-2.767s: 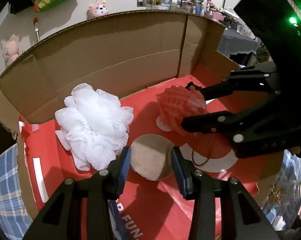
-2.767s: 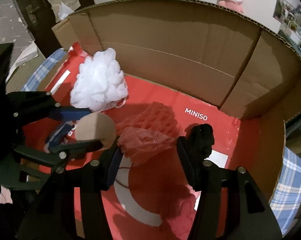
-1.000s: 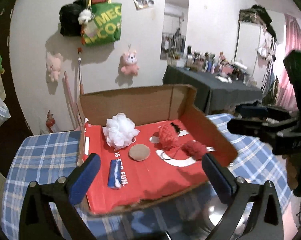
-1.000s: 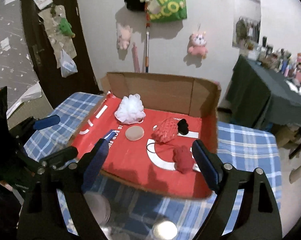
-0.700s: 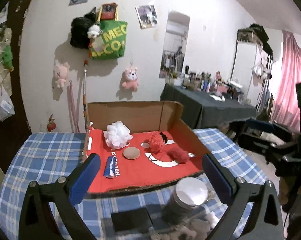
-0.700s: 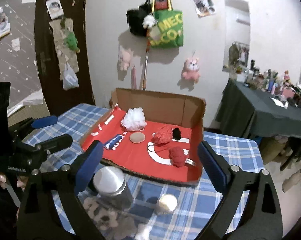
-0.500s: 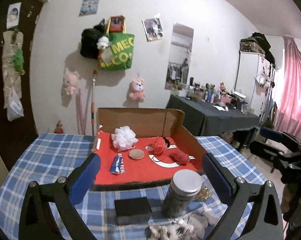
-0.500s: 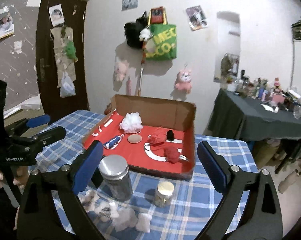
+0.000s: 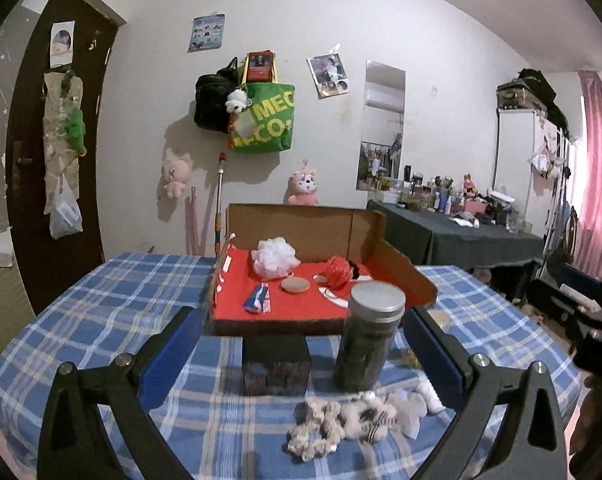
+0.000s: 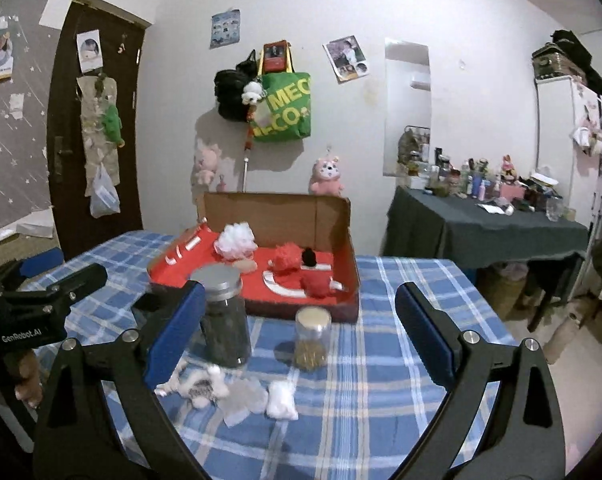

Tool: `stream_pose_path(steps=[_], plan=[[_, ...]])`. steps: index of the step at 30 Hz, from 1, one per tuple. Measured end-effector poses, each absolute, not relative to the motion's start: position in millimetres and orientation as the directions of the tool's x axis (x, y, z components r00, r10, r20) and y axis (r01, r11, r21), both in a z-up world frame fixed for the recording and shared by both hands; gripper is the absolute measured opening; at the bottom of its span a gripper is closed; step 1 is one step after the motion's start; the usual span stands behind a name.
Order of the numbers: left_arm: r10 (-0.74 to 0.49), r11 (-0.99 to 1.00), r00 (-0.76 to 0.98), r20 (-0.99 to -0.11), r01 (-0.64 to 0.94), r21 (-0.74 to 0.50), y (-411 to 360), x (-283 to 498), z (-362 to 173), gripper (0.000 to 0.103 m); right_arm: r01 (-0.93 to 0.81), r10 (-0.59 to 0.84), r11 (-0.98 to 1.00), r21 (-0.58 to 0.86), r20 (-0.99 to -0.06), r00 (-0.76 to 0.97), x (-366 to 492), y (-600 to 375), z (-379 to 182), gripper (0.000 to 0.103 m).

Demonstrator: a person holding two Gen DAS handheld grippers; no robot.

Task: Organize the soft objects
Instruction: 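Withdraw both grippers from the box back toward the remaining table items, then grasp the cream crocheted piece with the left gripper while the right grasps the white cloth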

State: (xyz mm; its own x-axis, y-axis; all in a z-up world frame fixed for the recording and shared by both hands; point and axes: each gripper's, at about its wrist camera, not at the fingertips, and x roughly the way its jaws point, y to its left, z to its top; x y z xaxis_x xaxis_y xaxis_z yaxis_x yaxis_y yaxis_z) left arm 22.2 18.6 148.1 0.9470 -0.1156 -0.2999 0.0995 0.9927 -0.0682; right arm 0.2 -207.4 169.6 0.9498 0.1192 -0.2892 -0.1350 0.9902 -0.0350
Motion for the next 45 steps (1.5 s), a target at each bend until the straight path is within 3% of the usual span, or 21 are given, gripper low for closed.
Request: stream_pose_path(steps=[19, 42, 43, 45], plan=[[-0.097, 0.995, 0.874, -0.477, 0.080, -0.055, 8, 38, 72, 0.103, -0.087, 0.075, 0.996, -0.003, -0.473, 0.878, 23, -210, 79, 0.097], [-0.071, 0.997, 0.770, -0.634, 0.061, -0.037, 12, 82, 33, 0.103, -0.104, 0.141, 0.990, 0.095, -0.622, 0.770, 73, -226, 40, 0.096], [-0.078, 0.997, 0.763, -0.641, 0.070, -0.038, 12, 84, 31, 0.103, -0.109, 0.149, 0.989, 0.102, -0.625, 0.767, 74, -226, 39, 0.095], [-0.088, 0.996, 0.748, -0.658, 0.088, -0.033, 9, 88, 28, 0.095, -0.121, 0.164, 0.987, 0.110, -0.628, 0.760, 76, -226, 38, 0.079]])
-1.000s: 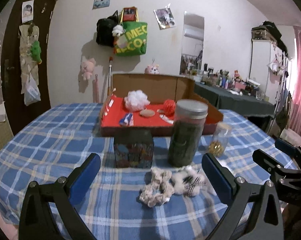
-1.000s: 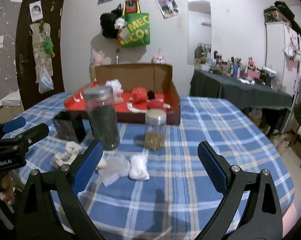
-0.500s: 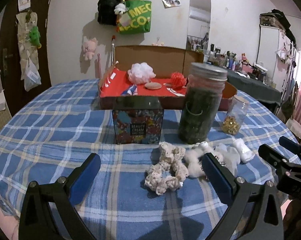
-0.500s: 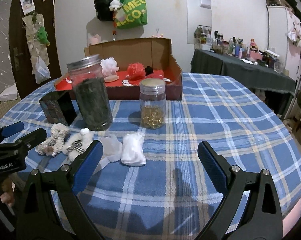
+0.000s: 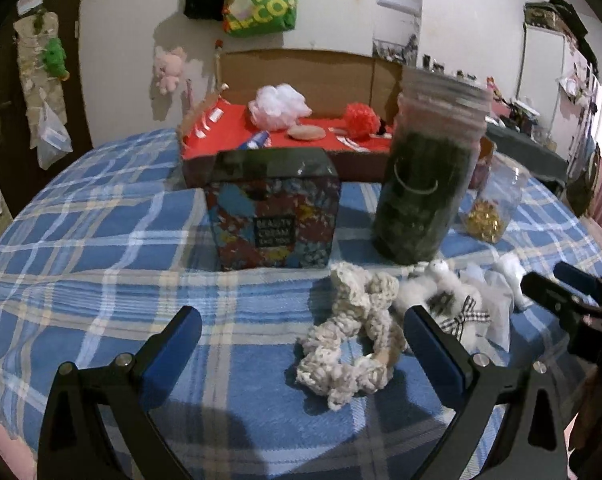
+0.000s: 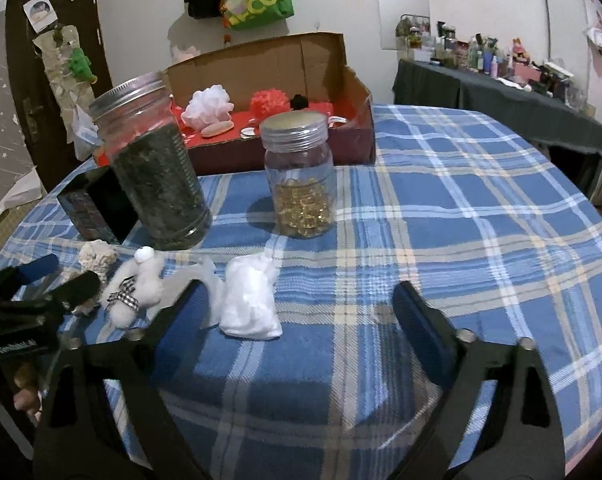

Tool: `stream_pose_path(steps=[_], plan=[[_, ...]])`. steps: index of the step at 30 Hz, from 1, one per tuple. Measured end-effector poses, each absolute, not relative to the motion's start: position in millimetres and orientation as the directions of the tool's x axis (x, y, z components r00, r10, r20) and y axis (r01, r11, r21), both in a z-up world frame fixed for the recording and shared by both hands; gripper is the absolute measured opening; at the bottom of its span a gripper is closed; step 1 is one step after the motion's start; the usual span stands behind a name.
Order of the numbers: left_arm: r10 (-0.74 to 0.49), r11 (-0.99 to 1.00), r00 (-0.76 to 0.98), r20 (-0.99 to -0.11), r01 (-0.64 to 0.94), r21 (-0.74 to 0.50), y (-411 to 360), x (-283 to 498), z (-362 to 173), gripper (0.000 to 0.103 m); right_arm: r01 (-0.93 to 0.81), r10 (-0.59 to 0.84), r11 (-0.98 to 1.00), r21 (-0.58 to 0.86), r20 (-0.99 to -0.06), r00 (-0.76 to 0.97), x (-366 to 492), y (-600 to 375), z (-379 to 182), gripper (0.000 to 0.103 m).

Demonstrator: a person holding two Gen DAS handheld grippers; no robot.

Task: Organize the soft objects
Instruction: 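Grasp the cream crocheted piece with the left gripper while the right grasps the white cloth, then lift the crocheted piece and white cloth in both grippers toward the box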

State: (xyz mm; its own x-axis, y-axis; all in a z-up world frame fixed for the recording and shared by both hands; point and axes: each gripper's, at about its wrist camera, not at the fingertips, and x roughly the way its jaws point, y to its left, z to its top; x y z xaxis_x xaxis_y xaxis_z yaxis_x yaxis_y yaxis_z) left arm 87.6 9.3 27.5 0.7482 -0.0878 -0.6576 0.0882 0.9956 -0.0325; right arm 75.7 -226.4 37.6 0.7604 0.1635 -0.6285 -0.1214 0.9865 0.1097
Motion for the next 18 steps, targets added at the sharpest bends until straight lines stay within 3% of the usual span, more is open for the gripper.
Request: stream_pose_path(steps=[1, 3, 4, 5, 6, 11, 18], plan=[[-0.098, 0.994, 0.742, -0.664, 0.103, -0.032, 8, 89, 26, 0.090, -0.128, 0.168, 0.986, 0.109, -0.635, 0.754, 77, -226, 37, 0.073], [-0.144, 0.988, 0.725, -0.673, 0.148, -0.052, 6, 90, 24, 0.075, -0.155, 0.199, 0.980, 0.124, -0.652, 0.731, 80, -224, 32, 0.046], [-0.148, 0.986, 0.729, -0.668, 0.157, -0.048, 4, 89, 24, 0.069, -0.173, 0.224, 0.975, 0.143, -0.653, 0.724, 80, -224, 32, 0.042], [-0.176, 0.981, 0.727, -0.663, 0.187, -0.054, 1, 87, 25, 0.048, -0.188, 0.243, 0.970, 0.154, -0.645, 0.725, 79, -223, 32, 0.026], [-0.203, 0.975, 0.719, -0.664, 0.215, -0.066, -1, 86, 25, 0.034, -0.208, 0.259, 0.966, 0.156, -0.641, 0.722, 77, -221, 33, 0.019], [-0.245, 0.964, 0.717, -0.652, 0.251, -0.086, -6, 78, 32, 0.029, -0.235, 0.267, 0.963, 0.133, -0.596, 0.757, 63, -214, 45, 0.012], [-0.263, 0.960, 0.737, -0.623, 0.264, -0.093, -7, 71, 46, 0.028, -0.268, 0.294, 0.955, 0.129, -0.560, 0.775, 55, -208, 59, 0.011]])
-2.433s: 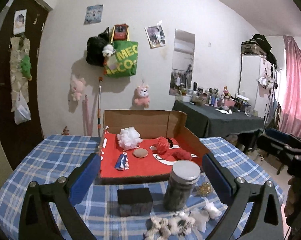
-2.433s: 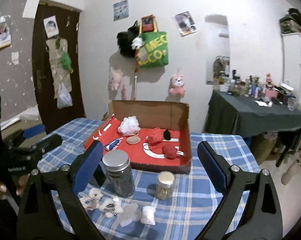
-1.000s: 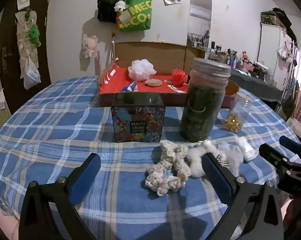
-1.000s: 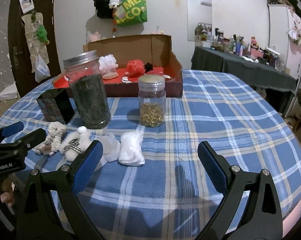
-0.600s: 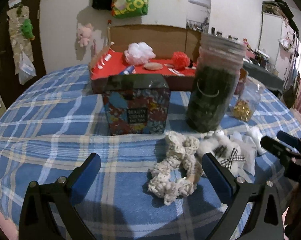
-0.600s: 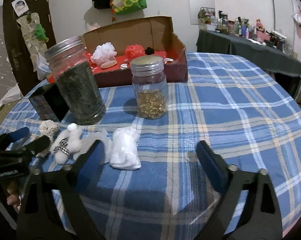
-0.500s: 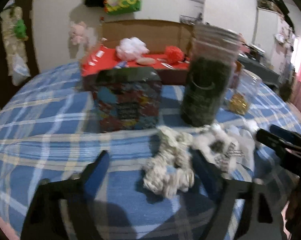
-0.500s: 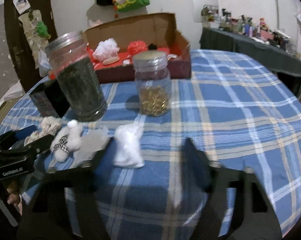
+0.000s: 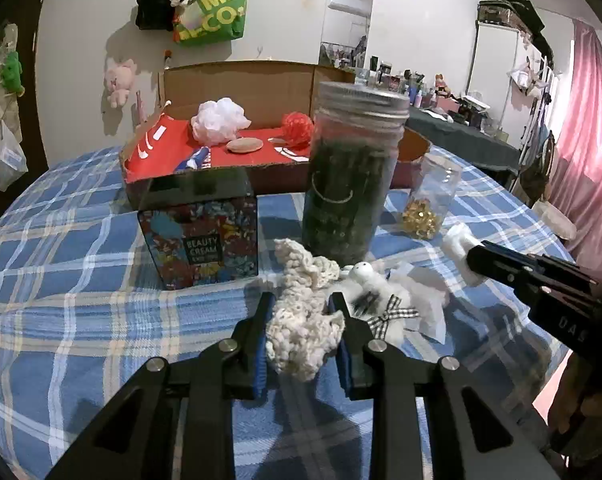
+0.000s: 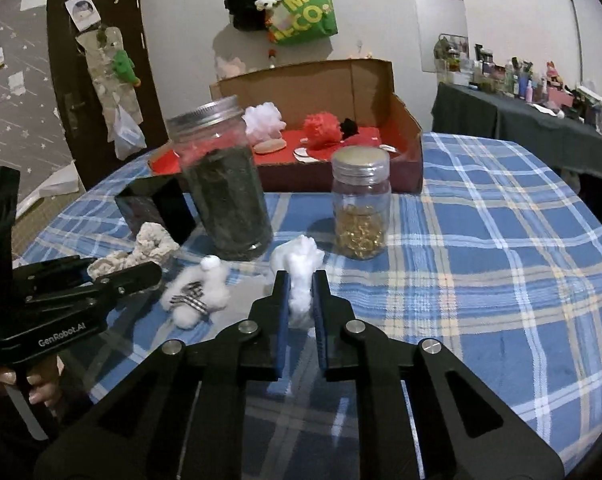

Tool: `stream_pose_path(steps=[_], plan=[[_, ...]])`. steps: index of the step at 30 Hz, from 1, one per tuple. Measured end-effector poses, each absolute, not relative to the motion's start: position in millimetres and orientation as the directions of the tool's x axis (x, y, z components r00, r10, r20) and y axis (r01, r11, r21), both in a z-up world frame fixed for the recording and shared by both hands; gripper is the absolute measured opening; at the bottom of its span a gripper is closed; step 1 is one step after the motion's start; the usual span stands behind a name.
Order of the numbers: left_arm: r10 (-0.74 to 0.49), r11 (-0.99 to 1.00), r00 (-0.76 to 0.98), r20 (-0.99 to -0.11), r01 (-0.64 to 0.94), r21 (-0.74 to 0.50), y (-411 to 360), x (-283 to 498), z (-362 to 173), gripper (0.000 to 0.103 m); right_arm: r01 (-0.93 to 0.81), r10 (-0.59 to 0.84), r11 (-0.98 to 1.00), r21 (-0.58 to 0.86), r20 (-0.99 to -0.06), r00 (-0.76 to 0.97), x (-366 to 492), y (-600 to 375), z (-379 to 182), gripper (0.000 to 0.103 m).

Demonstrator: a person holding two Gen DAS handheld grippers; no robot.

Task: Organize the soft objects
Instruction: 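Lift the crocheted piece and white cloth in both grippers toward the box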

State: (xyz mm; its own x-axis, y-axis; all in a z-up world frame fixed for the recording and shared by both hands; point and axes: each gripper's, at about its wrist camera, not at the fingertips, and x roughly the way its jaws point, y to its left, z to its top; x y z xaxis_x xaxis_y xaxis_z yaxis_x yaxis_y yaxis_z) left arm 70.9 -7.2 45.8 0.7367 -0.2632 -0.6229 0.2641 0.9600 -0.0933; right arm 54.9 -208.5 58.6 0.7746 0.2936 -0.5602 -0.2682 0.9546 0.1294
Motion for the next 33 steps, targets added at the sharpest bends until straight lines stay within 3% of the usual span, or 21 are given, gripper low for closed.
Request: stream_pose_path(steps=[33], plan=[[-0.139, 0.990, 0.756, -0.640, 0.112, -0.084, 61, 79, 54, 0.029, -0.176, 0.230, 0.973, 0.148, -0.595, 0.770, 74, -249, 66, 0.010]])
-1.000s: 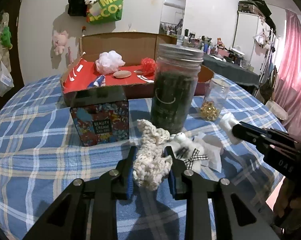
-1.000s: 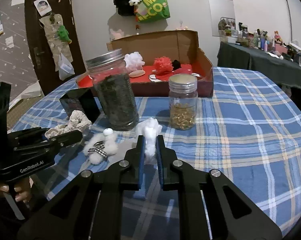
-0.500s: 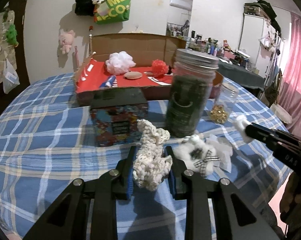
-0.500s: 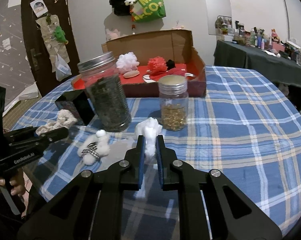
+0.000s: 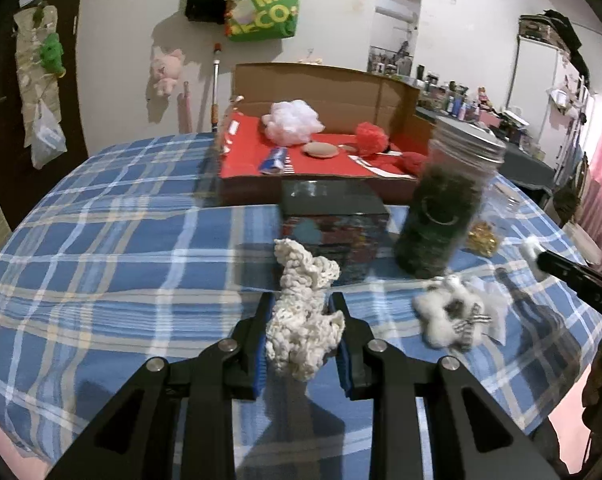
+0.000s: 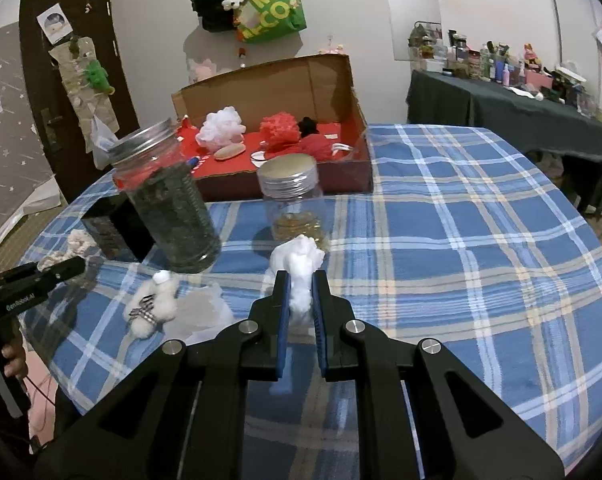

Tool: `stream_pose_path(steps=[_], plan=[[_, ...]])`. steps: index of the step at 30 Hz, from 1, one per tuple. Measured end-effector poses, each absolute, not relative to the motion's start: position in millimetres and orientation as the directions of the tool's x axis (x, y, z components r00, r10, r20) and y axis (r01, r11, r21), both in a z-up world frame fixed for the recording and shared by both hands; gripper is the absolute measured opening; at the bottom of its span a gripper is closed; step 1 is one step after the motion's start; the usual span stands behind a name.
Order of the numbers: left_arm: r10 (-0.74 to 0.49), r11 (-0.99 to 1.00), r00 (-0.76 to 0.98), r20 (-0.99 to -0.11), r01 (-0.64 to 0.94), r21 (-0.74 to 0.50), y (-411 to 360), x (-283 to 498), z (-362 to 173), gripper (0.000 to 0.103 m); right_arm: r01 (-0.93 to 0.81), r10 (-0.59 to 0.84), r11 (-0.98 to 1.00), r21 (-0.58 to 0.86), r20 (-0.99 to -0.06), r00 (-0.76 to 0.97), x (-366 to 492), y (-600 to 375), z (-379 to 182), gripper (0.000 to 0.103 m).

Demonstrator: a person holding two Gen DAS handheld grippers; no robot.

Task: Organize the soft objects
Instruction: 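Lift the crocheted piece and white cloth in both grippers toward the box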

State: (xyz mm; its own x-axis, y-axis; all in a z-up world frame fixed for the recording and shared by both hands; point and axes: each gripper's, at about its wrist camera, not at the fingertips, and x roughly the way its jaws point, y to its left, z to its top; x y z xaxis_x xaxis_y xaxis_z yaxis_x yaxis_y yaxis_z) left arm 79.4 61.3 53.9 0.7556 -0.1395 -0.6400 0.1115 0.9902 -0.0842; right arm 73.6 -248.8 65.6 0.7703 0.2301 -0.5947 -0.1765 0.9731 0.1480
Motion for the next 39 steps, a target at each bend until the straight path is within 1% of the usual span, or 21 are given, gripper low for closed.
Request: stream_pose_path(steps=[16, 23, 27, 31, 34, 37, 39], plan=[[-0.077, 0.997, 0.734, -0.675, 0.049, -0.061, 100, 110, 53, 0.029, -0.132, 0.210, 0.977, 0.169, -0.630, 0.748, 111, -270, 73, 0.010], [-0.139, 0.990, 0.733, -0.665, 0.113, -0.083, 106, 125, 55, 0.029, -0.170, 0.253, 0.967, 0.190, -0.627, 0.737, 129, -279, 77, 0.010], [-0.150, 0.987, 0.735, -0.661, 0.153, -0.053, 106, 135, 56, 0.029, -0.212, 0.289, 0.957, 0.197, -0.629, 0.722, 141, -283, 80, 0.010], [-0.190, 0.979, 0.729, -0.658, 0.195, -0.066, 110, 144, 58, 0.029, -0.247, 0.324, 0.946, 0.210, -0.632, 0.704, 153, -288, 83, 0.010], [-0.199, 0.973, 0.727, -0.657, 0.225, -0.046, 110, 151, 60, 0.029, -0.285, 0.352, 0.935, 0.209, -0.630, 0.693, 162, -289, 87, 0.010], [-0.210, 0.967, 0.723, -0.658, 0.251, -0.034, 112, 159, 62, 0.029, -0.331, 0.404, 0.913, 0.238, -0.625, 0.668, 171, -290, 90, 0.010], [-0.226, 0.961, 0.721, -0.655, 0.274, -0.031, 113, 164, 64, 0.029, -0.346, 0.410, 0.910, 0.229, -0.629, 0.661, 177, -290, 93, 0.010]])
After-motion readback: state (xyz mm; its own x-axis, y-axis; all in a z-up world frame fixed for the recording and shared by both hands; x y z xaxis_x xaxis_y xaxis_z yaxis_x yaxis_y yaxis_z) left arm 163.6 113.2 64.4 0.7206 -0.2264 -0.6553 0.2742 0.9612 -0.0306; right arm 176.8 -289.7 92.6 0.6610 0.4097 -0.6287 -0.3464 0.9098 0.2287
